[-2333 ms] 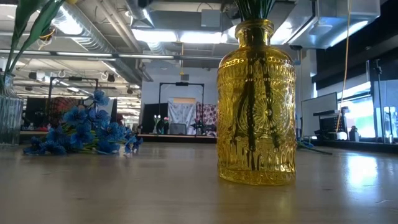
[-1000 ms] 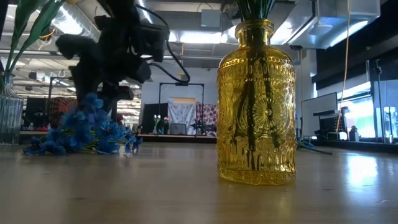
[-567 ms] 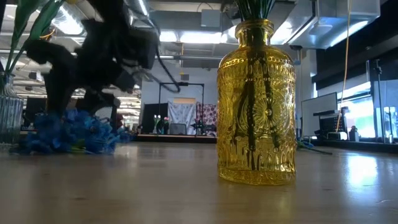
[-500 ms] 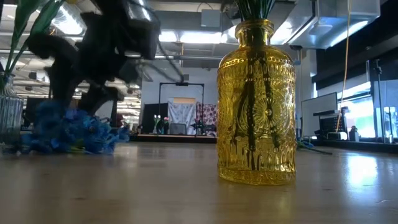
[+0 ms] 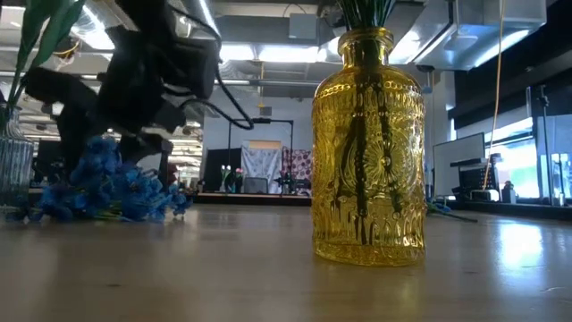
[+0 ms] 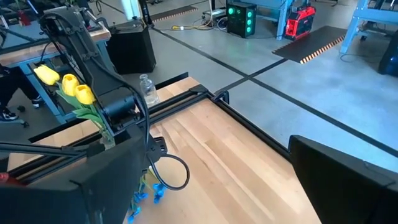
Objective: Sort flowers into vase by color
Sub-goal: Put the bottom blue flowers into the red vase
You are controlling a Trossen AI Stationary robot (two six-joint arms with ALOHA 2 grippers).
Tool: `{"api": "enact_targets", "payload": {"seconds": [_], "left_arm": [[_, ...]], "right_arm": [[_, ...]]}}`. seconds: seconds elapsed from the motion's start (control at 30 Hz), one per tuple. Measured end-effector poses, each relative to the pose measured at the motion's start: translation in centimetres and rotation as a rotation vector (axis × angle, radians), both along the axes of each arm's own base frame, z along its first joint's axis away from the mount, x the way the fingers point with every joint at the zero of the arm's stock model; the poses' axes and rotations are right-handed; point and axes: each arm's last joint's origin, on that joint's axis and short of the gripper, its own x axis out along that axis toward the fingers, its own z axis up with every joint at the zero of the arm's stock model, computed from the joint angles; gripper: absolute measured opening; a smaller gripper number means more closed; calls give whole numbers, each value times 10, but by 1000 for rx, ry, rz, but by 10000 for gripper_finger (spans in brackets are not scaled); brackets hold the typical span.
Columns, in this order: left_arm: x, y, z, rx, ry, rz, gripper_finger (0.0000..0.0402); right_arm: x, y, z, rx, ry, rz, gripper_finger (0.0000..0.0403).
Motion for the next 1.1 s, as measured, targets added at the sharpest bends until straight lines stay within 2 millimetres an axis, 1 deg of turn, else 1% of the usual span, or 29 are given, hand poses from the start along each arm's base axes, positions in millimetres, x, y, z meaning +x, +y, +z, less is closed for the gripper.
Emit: {"api": "enact_targets", "payload": {"seconds": [0.17,0.33,0.43,0.5,0.6,0.7,0.77,0.9,1.0,1.1], "left_arm": [[-9,-1,-14,0,19,1,226],[-10,-2,-21,9,-9,23,194],[-10,-1,-26,21,-34,33,160],[-9,-1,-27,48,-42,39,130],[-3,0,-22,89,-69,31,78],[9,1,-9,106,-124,13,28],[20,2,3,120,-177,11,10],[45,6,37,187,-309,1,13],[62,9,69,239,-419,7,14],[74,12,106,276,-524,27,15]], "right_arm": [[2,0,-3,10,13,-6,392],[1,0,-2,11,10,-6,392],[1,0,-2,15,8,-8,392],[1,0,-2,21,4,-10,392],[1,0,-2,26,1,-12,392],[1,0,-2,26,-1,-12,392],[1,0,-2,26,0,-12,392],[1,0,-2,26,-1,-12,392],[1,0,-2,26,0,-12,392],[1,0,-2,25,0,-12,392]]}}
